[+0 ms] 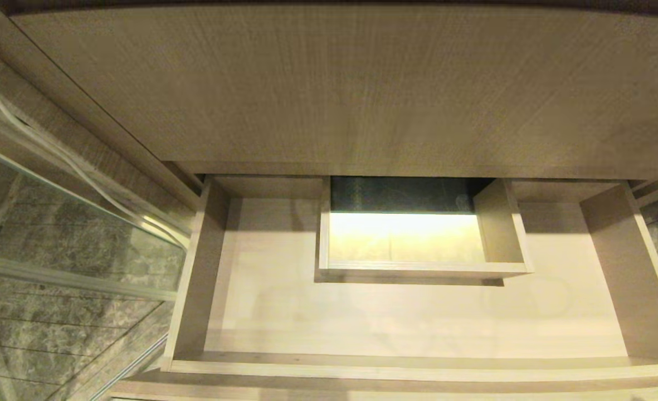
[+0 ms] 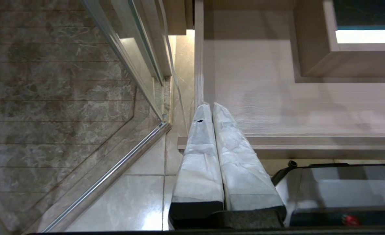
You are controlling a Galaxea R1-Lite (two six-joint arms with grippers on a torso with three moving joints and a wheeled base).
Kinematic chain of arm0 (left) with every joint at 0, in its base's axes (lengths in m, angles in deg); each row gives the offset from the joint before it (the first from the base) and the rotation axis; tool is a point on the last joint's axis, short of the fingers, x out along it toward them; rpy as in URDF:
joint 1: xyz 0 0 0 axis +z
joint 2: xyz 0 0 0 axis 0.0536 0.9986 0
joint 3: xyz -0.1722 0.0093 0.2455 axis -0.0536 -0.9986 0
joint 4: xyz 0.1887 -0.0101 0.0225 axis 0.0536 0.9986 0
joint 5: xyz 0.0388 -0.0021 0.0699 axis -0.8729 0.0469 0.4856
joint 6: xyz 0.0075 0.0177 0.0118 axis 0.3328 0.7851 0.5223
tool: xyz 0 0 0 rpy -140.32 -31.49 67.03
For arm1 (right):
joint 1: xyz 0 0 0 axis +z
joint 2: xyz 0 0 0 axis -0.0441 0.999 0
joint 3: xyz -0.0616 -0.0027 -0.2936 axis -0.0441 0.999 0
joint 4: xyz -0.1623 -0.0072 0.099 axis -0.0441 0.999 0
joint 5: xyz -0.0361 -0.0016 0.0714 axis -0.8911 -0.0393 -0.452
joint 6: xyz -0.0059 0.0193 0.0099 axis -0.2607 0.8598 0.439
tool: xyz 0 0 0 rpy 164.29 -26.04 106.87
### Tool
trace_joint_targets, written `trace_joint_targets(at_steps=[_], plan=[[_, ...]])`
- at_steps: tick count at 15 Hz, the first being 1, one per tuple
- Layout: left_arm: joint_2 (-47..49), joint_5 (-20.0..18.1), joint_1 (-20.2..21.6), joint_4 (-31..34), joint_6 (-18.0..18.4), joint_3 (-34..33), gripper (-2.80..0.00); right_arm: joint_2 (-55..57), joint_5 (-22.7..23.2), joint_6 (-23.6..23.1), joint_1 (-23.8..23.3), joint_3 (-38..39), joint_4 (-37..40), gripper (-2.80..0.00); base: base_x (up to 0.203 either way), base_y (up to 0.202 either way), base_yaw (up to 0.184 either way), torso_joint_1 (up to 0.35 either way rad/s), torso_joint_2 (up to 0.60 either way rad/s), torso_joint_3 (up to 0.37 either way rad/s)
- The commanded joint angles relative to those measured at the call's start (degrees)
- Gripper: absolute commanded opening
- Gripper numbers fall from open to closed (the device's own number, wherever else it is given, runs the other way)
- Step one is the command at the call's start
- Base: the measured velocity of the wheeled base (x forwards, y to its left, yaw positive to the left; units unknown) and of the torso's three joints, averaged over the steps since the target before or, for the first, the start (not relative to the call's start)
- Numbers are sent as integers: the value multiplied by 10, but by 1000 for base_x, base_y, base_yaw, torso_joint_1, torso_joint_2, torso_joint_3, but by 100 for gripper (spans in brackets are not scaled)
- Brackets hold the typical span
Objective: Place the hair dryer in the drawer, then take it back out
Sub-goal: Pick up the hairdryer
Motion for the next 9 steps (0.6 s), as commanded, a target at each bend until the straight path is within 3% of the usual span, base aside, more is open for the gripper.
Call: trace_joint_targets(at_steps=[1,4,9], plan=[[0,0,0,0,0,0,-280,-5,0,-1,0,-1,-2,-280,0,0,0,122,-466,-222],[0,0,0,0,0,-1,-280,-4,1,-5,-1,-12,-4,-280,0,0,0,120,-491,-218],[0,0,0,0,0,0,-280,-2,3,-6,0,-20,-23,-280,0,0,0,385,-495,-237]])
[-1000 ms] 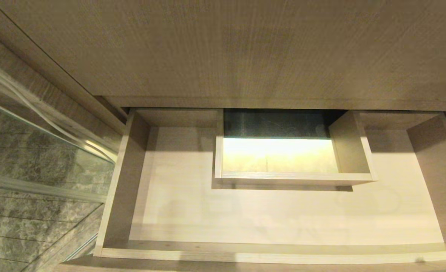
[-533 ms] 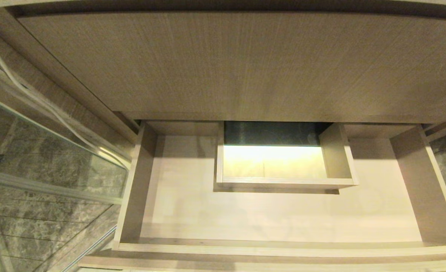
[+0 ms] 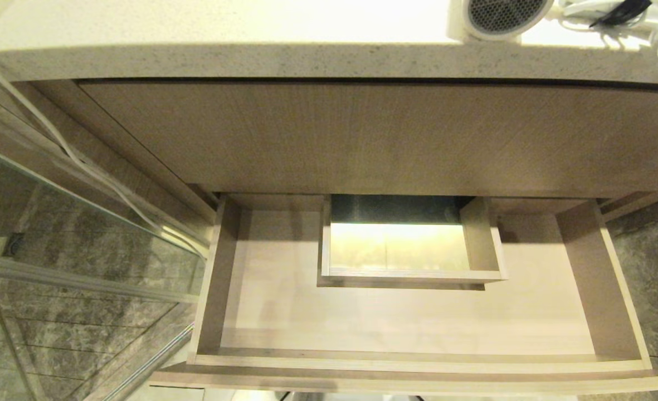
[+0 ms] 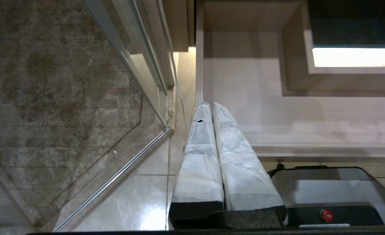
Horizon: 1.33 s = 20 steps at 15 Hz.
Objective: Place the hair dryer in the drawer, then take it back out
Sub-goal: Pick up the hairdryer
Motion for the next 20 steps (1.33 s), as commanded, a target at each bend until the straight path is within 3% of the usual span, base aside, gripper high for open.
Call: trace_joint_targets(at_steps=[1,14,20], plan=[[0,0,0,0,0,0,-280,3,0,-2,0,-2,1,-280,0,0,0,291,-515,-246],[0,0,0,0,0,0,-280,35,1,-6,1,-31,8,-280,0,0,0,291,-559,-269],[0,0,0,0,0,-1,-280,54,1,-26,1,-62,39,-280,0,0,0,58,-79,-23]])
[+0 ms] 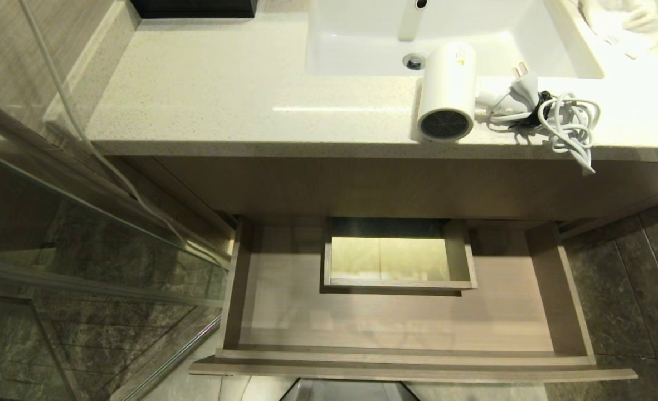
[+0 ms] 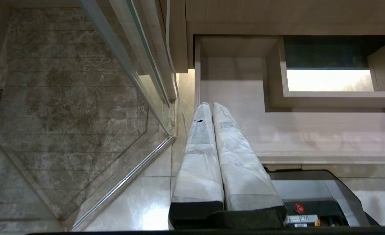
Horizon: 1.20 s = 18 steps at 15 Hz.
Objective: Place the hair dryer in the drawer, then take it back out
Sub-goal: Pick up the hairdryer
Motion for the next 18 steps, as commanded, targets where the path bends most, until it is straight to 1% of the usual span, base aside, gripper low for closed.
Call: trace_joint_targets(at_steps=[1,3,7,9,14,16,18], plan=[[0,0,0,0,0,-1,-280,13,-1,-4,0,-10,3,-280,0,0,0,185,-2,176],[0,0,-1,0,0,0,-280,18,0,-5,0,-13,3,-280,0,0,0,249,-6,230],[0,0,-1,0,0,0,-280,61,3,-7,9,-45,4,-280,0,0,0,298,-40,255],[0,0,0,0,0,0,-280,81,4,-21,21,-64,9,-280,0,0,0,318,-77,248],[0,0,0,0,0,0,-280,128,5,-29,40,-107,45,-280,0,0,0,341,-116,216],[0,0,0,0,0,0,-280,158,4,-39,47,-141,59,-280,0,0,0,331,-159,168],[0,0,0,0,0,0,-280,186,7,-44,59,-173,101,-280,0,0,0,145,-65,71]])
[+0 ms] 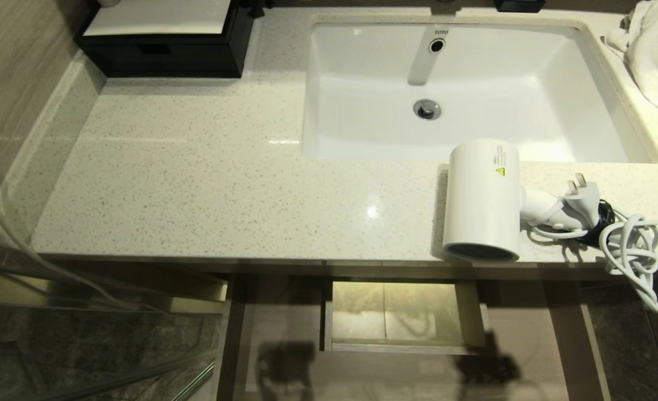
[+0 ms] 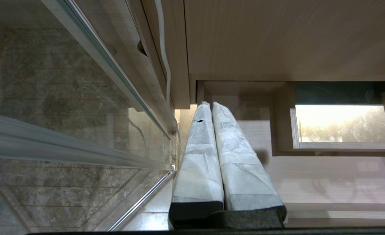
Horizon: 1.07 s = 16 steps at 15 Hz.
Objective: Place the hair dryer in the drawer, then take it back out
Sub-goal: Pick up the hairdryer
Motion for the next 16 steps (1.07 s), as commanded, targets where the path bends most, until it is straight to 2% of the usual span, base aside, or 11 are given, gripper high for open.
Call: trace_joint_targets(at_steps=[1,2,3,4,6,7,10,13,14,16], plan=[[0,0,0,0,0,0,-280,38,23,2,35,-20,29,-280,0,0,0,55,-20,33],[0,0,0,0,0,0,-280,43,81,1,54,-20,40,-280,0,0,0,0,0,0],[0,0,0,0,0,0,-280,51,144,-6,70,-23,52,0,0,0,0,0,0,0],[0,0,0,0,0,0,-280,65,180,-36,82,-24,70,0,0,0,0,0,0,0],[0,0,0,0,0,-1,-280,95,187,-115,89,-25,98,0,0,0,0,0,0,0],[0,0,0,0,0,-1,-280,118,187,-137,100,-28,100,0,0,0,0,0,0,0],[0,0,0,0,0,0,-280,175,188,-180,136,-34,85,0,0,0,0,0,0,0],[0,0,0,0,0,-1,-280,235,205,-246,163,-49,66,0,0,0,0,0,0,0],[0,0,-1,0,0,-1,-280,251,222,-271,166,-52,54,0,0,0,0,0,0,0],[0,0,0,0,0,0,-280,278,274,-284,166,-65,49,0,0,0,0,0,0,0]])
